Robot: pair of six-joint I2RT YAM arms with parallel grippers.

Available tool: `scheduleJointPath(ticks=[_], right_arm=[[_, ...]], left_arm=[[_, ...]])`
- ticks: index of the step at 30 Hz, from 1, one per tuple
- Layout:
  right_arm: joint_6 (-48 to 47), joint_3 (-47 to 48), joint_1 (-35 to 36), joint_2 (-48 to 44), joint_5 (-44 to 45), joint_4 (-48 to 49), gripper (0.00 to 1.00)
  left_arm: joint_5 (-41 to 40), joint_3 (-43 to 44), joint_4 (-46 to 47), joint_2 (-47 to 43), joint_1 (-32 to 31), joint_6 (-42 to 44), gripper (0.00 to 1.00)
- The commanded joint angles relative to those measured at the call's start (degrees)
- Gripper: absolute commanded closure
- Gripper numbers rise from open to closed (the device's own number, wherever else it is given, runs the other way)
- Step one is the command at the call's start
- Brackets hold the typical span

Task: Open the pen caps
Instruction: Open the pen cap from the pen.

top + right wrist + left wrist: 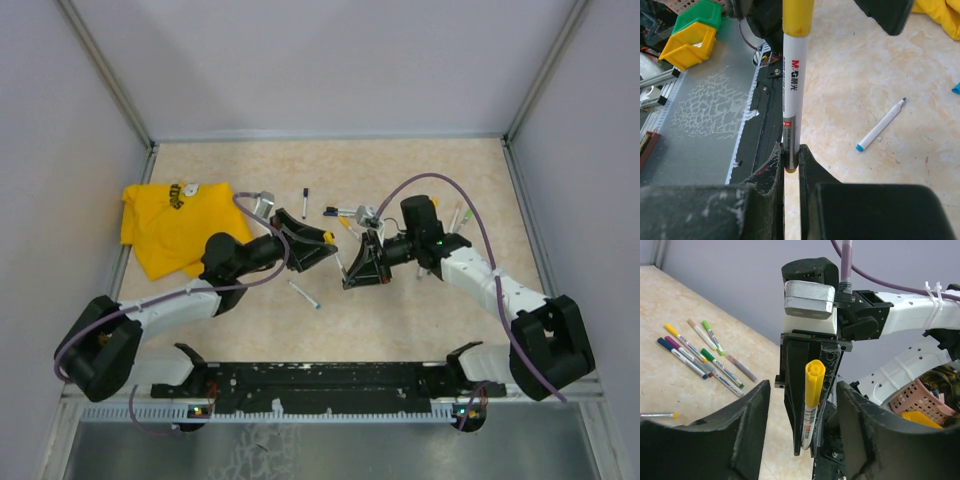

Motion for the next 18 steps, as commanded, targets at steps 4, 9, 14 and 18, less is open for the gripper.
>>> scheduleJointPath(ticks=[4,9,14,18], right_arm=[[-1.9,3.0,0.8,0.0,-1.6,0.0,1.0],[-2.5,3.1,1.0,0.2,-0.6,-0.7,1.0],[-2.8,3.3,1.1,0.2,-0.3,-1.1,1.0],[-2.9,3.3,1.2,0.3,0.0,-1.2,1.0]], left_arm=[[5.2,3.4,6.7,4.8,0.2,-4.0,0.63],[4.9,3.3,6.4,4.3,0.2,-3.5,0.63],[4.3,3.6,5.4,3.5,0.2,-2.6,0.68],[4.1,3.4,5.2,3.6,0.2,-2.5,0.97]])
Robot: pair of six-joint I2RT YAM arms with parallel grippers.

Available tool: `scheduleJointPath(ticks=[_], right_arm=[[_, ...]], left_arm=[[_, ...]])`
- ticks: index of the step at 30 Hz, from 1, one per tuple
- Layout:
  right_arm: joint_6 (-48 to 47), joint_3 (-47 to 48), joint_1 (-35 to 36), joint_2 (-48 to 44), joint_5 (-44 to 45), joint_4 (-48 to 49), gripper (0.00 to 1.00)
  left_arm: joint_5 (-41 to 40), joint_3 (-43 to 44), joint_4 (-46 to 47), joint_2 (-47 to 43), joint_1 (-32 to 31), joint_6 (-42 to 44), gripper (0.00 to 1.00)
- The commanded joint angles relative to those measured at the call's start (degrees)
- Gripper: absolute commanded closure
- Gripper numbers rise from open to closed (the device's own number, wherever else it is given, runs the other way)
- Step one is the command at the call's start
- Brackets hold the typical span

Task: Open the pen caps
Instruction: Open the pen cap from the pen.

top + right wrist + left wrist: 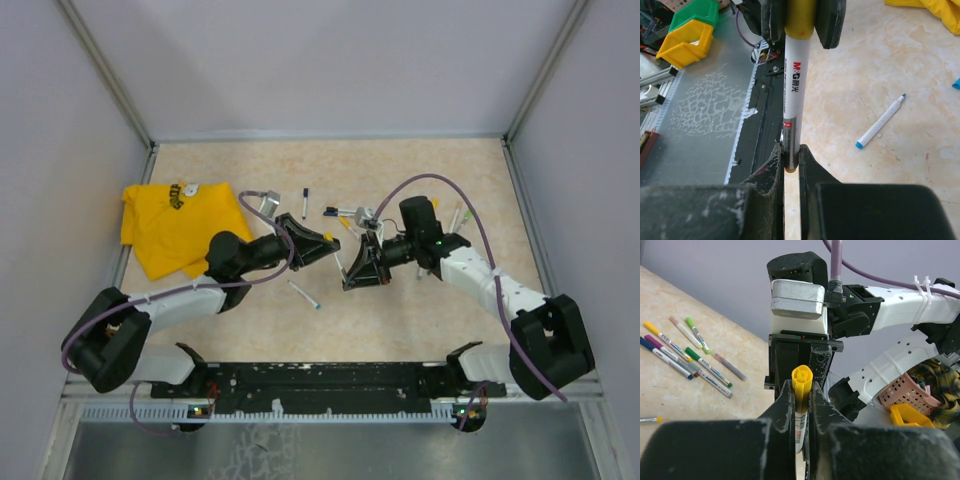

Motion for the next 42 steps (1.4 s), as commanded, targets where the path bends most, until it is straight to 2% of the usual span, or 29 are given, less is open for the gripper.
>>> scheduleJointPath(ticks=[1,3,4,9,13,19,22,29,42], right_arm=[[-1.6,3.0,0.7,0.1,-0.6,0.5,1.0],[-0.8,3.0,0.7,0.1,-0.2,1.1,1.0],[0.0,2.8,0.7,-0.1,0.0,1.7,0.96],[9.4,-0.3,0.7,-1.9,0.6,11.9,0.58],[14.6,-2.9,0.8,-3.3,1.9,19.5,0.45],[26.3,-8.9,0.7,-5.2,4.7,36.1,0.4],[29.9,-10.5,0.7,-5.3,4.8,41.1,0.4],[32.4,-11.7,0.8,-5.3,5.1,44.5,0.4],[33.9,-12.2,1.7,-4.5,7.9,45.1,0.41]], left_arm=[[0.1,1.5,1.2,-0.9,0.2,0.4,1.0],[0.0,1.1,1.2,-1.0,0.2,0.6,1.0],[-0.2,0.8,1.4,-1.1,0.2,0.6,1.0],[-4.4,-3.1,3.5,-3.0,-0.9,0.7,1.0],[-9.7,-7.3,6.4,-4.6,-2.6,0.8,1.0],[-16.5,-11.1,10.9,-4.3,-6.0,1.1,1.0],[-18.4,-11.7,11.9,-4.0,-7.1,1.4,1.0],[-20.8,-12.6,14.5,-2.3,-8.3,1.3,1.0],[-22.5,-13.1,18.0,0.4,-9.6,0.2,1.0]])
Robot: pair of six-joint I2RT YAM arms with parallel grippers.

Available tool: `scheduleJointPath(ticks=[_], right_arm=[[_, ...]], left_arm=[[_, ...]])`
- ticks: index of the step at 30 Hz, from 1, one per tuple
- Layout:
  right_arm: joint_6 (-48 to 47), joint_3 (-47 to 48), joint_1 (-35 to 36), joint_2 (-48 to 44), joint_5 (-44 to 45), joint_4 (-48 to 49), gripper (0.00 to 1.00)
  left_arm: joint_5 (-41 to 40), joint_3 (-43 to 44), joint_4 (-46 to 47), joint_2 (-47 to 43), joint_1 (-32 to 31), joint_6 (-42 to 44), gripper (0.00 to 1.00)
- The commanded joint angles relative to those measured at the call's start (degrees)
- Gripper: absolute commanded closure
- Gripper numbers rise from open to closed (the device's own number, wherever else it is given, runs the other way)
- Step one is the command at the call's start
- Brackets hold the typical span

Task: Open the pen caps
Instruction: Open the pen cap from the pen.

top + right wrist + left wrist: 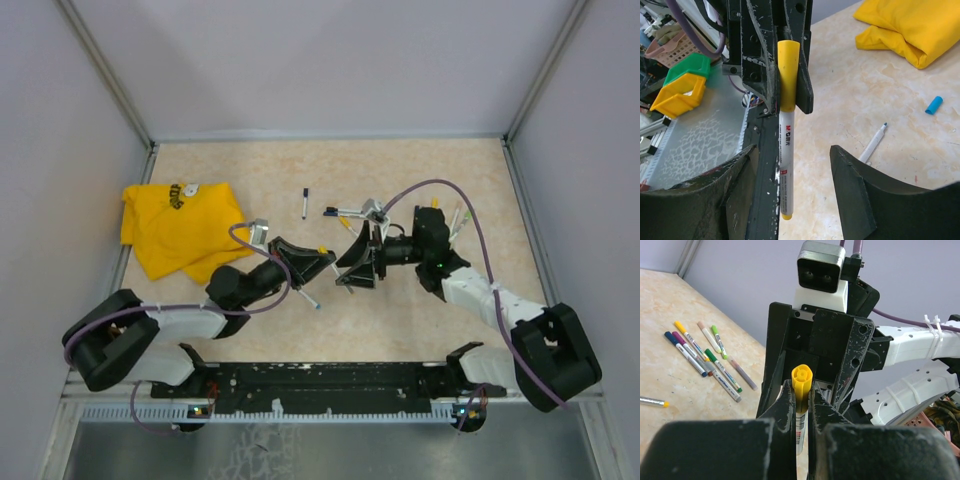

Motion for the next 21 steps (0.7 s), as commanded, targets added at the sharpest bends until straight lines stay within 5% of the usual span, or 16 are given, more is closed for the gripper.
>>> scheduleJointPath(ticks=[1,11,17,21], right_arm=[[0.6,0.0,1.1,-0.7,1.6,3.4,0.42],[-3.5,1.3,3.7,0.7,2.6,-1.8,0.58],[-7.8,3.3,4.9,1.8,2.3,-6.4,1.0],[-8.3,3.4,5.0,1.8,1.4,-6.7,1.0]], left_arm=[[-1.2,-0.5,4.3,0.7,-0.6,-0.5,1.0],[-2.6,-0.2,4.9,1.3,-0.6,0.2,1.0],[-4.7,-1.2,5.4,0.3,-0.3,-0.1,1.0],[-5.3,-2.0,4.6,-2.6,3.0,-1.1,1.0]])
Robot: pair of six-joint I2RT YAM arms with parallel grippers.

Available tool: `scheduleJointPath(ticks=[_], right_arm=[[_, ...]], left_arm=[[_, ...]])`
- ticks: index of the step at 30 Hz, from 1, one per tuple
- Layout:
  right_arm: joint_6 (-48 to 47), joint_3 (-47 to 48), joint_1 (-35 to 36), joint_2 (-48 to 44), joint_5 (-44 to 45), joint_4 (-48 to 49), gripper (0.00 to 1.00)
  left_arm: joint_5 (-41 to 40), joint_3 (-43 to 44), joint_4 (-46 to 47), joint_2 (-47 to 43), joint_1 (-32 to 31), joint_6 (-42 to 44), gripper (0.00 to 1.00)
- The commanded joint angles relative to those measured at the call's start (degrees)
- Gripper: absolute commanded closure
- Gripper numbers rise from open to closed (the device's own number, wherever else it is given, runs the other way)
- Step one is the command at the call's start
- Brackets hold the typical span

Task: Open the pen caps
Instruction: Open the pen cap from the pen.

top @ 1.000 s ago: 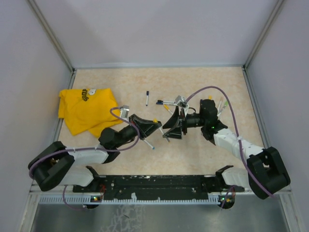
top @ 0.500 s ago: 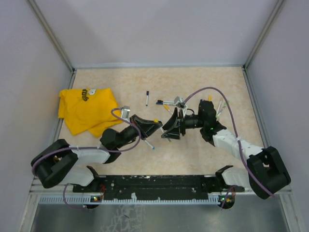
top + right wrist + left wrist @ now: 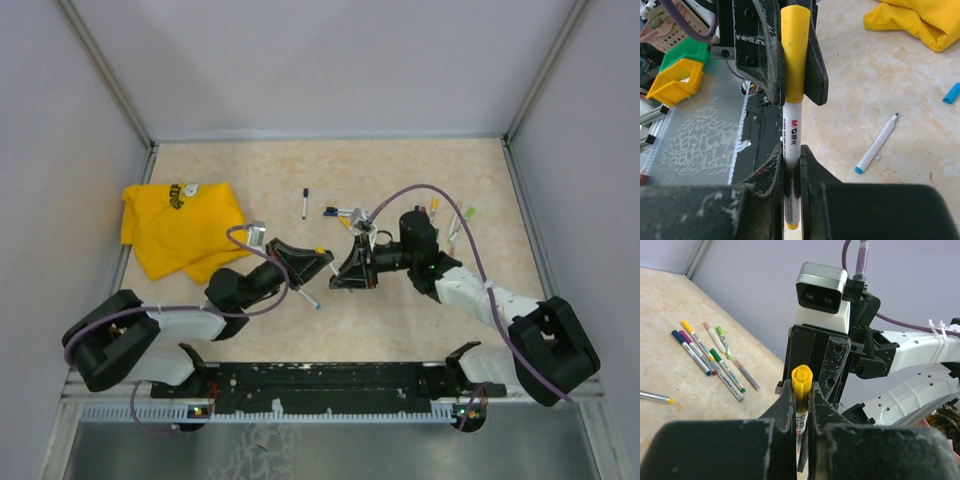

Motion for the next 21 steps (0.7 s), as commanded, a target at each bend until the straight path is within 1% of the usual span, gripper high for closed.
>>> scheduleJointPath(ticks=[1,5,10,15,21], right_arm=[[-2.6,2.9,0.8,0.1,-1.7,-0.2,1.0],[-2.6,3.2,1.2,0.4,-2.4,-0.6,1.0],[-2.9,3.4,1.6,0.6,-3.0,-1.0,1.0],[-4.3,3.7,1.8,0.7,-3.1,-1.9,1.0],[-8.3,4.7,1.9,0.8,-2.4,-6.3,1.0]], left_arm=[[-2.1,-1.1,2.1,-4.5,4.5,-1.3,1.0],[-1.9,-0.4,-3.3,-10.0,11.4,-1.0,1.0],[-2.8,1.1,-10.3,-16.6,17.0,1.0,1.0],[-1.4,0.8,-14.4,-20.6,19.9,1.0,1.0],[-1.1,-1.4,-19.2,-25.6,21.3,0.7,1.0]])
